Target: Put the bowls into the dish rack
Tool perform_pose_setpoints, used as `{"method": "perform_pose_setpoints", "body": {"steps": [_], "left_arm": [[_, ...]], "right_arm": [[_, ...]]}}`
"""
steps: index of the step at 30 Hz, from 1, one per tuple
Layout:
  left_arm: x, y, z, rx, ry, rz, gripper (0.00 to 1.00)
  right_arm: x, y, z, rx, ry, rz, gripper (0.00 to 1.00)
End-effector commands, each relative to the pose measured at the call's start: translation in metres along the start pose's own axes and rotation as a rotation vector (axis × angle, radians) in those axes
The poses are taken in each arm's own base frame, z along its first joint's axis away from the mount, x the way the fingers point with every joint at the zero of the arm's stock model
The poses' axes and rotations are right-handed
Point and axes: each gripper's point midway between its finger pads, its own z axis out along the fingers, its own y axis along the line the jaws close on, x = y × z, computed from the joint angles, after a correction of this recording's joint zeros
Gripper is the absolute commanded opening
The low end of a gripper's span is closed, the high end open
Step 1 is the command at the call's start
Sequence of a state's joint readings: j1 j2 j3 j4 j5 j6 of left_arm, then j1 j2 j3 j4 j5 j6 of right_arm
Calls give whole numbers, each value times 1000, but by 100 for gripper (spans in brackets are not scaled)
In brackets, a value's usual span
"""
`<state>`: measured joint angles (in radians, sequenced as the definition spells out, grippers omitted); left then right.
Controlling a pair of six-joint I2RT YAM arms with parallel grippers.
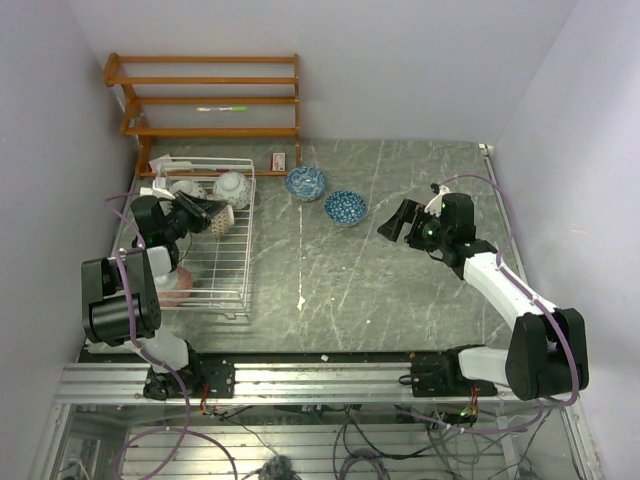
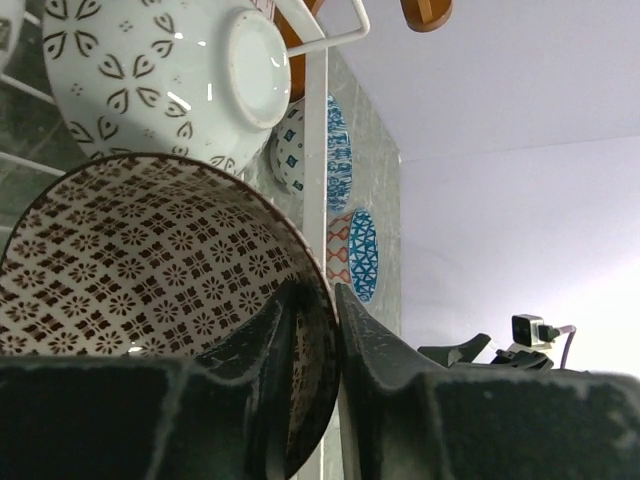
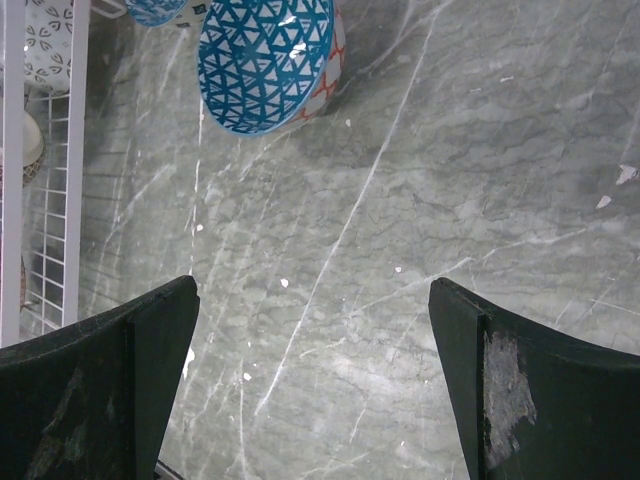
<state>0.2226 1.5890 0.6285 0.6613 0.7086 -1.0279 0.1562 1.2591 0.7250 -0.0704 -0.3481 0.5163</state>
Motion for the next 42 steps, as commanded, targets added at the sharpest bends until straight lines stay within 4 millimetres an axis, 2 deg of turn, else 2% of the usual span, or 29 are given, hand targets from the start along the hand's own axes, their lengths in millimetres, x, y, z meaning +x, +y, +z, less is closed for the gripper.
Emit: {"method": "perform_pose_setpoints", "body": {"steps": [1, 3, 5, 7, 9, 13, 16, 22, 27, 31, 38, 42], "left_arm": [[42, 87, -20, -283, 81, -176, 31], [41, 93, -25, -316, 78, -174, 36], [37, 92, -27, -330, 66, -160, 36], [34, 89, -28, -317, 53, -145, 28], [32, 85, -29, -313, 51, -138, 9], [26, 70, -32, -297, 48, -97, 7], [16, 46, -35, -259, 36, -62, 7], [0, -27, -40, -63, -7, -38, 7], [9, -59, -26, 28, 23, -37, 7], [17, -65, -12, 107, 39, -92, 7], [27, -55, 3, 136, 66, -162, 7], [33, -40, 9, 109, 86, -192, 7]], "right_arm": [[-2, 1, -1, -15, -16, -5, 100], [-2, 1, -1, -18, -17, -4, 100], [-1, 1, 0, -18, -17, -2, 100], [0, 0, 0, -17, -13, -2, 100], [-1, 0, 0, -12, -13, -4, 100], [-3, 0, -1, -9, -20, -4, 100], [-3, 0, -1, -11, -20, -2, 100], [-4, -1, -1, -1, -22, -1, 100], [-5, -2, -1, 5, -25, 1, 100], [-6, -2, -3, 13, -29, -2, 100], [-8, -5, -2, 26, -33, -4, 100], [-6, -6, 2, 21, -27, 5, 100]]}}
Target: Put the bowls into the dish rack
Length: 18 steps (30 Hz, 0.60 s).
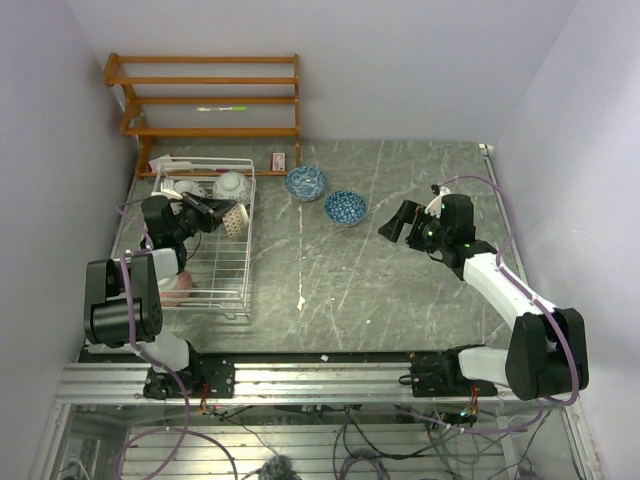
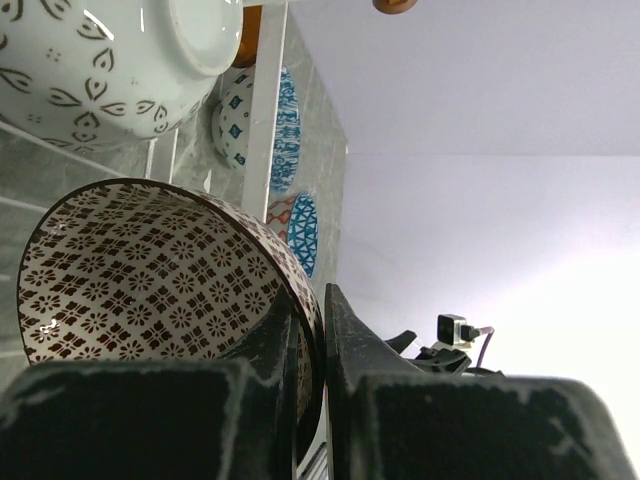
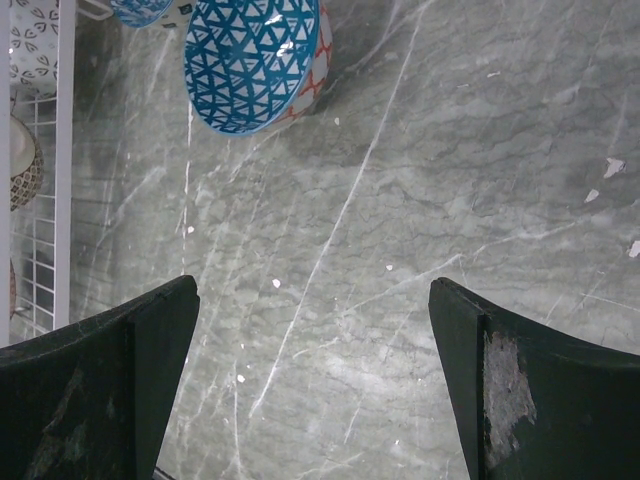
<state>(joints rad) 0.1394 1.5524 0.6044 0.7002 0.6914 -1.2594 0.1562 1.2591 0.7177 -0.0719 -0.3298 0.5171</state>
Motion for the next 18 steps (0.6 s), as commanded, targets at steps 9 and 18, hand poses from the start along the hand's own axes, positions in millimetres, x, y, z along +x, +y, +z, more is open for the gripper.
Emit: {"method": "perform_pose_setpoints", "body": {"steps": [9, 18], "left_arm": [[23, 74, -5, -32, 41, -179, 7], [32, 104, -14, 8, 23, -324, 10]], "right_arm": [[0, -2, 9, -20, -2, 15, 100], [-2, -1, 7, -21, -9, 13, 100]]}}
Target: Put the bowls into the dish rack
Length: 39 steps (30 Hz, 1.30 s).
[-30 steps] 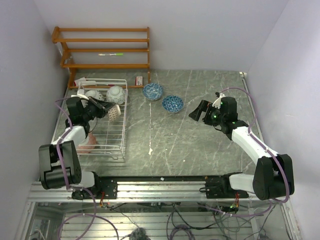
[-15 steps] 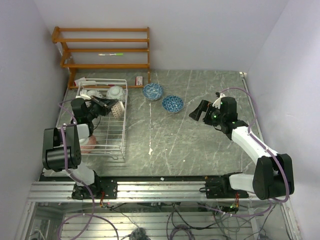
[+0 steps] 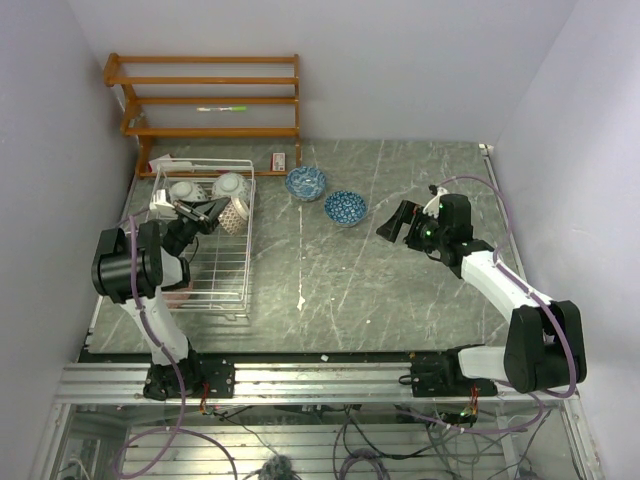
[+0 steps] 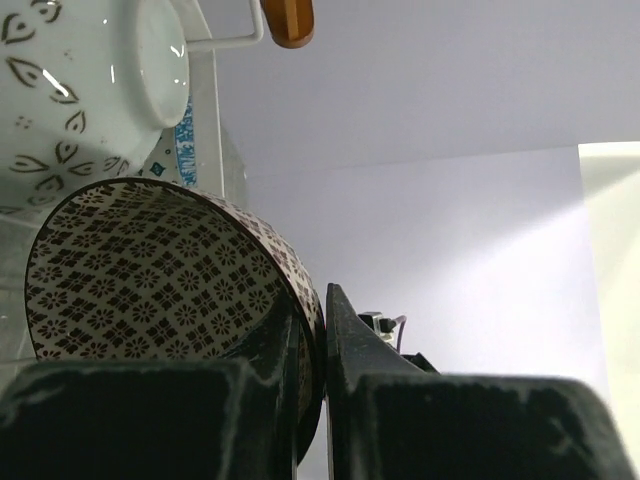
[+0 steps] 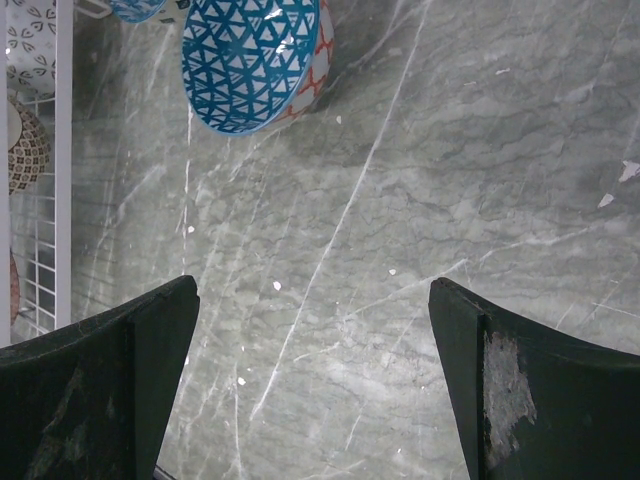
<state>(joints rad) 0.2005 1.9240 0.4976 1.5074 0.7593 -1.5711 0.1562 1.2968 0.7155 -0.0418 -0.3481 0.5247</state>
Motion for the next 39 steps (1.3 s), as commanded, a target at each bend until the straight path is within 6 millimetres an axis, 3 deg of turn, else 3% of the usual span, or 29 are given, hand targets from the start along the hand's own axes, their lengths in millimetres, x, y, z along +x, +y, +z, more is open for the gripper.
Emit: {"method": "perform_pose_setpoints", "body": {"steps": [1, 6, 15, 39], "left_arm": [[33, 86, -34, -251, 24, -233, 11], [32, 97, -37, -347, 31, -209, 23], [25, 107, -47, -531, 40, -138, 31], [1, 86, -64, -794, 66, 72, 36]], "right_arm": [[-6, 1, -1, -8, -26, 2, 100], [-6, 0, -1, -4, -28, 2, 100], [-4, 0, 2, -12, -22, 6, 100], [-6, 4, 0, -27, -28, 7, 100]]}}
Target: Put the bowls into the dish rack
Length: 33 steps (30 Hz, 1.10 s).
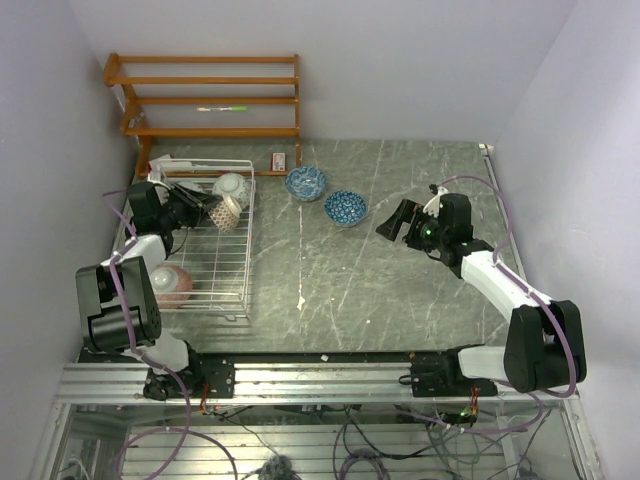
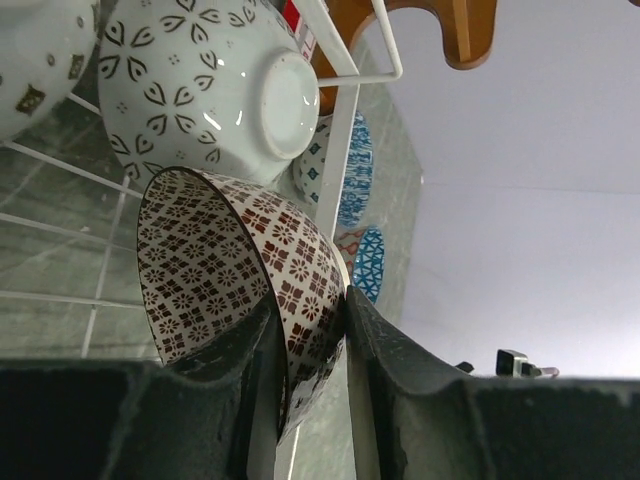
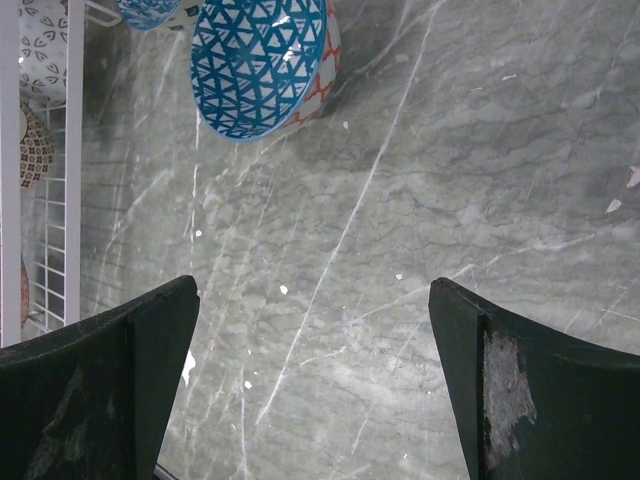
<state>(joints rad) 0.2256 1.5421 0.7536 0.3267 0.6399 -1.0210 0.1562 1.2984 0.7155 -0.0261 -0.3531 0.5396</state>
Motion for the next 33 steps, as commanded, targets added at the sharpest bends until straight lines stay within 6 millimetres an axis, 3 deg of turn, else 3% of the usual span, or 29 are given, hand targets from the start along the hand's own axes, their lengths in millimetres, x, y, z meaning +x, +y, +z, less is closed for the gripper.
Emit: {"method": "perform_pose_setpoints", "body": {"steps": [1, 4, 10, 22, 29, 33], "left_arm": [[48, 92, -19, -357, 133, -79, 39], [48, 96, -24, -384, 132, -61, 50], [53, 106, -29, -417, 144, -57, 50], [47, 102, -49, -495, 135, 24, 53], [53, 107, -57, -528, 157, 37, 55], [55, 111, -62, -549, 160, 49, 61]], "right_arm": [[-3, 1, -1, -17, -17, -2, 100], [-1, 1, 0, -20, -12, 2, 100], [0, 1, 0, -21, -13, 0, 100], [1, 2, 1, -34, -9, 6, 100], [1, 3, 1, -36, -5, 6, 100], [1, 4, 1, -44, 0, 10, 100]]}}
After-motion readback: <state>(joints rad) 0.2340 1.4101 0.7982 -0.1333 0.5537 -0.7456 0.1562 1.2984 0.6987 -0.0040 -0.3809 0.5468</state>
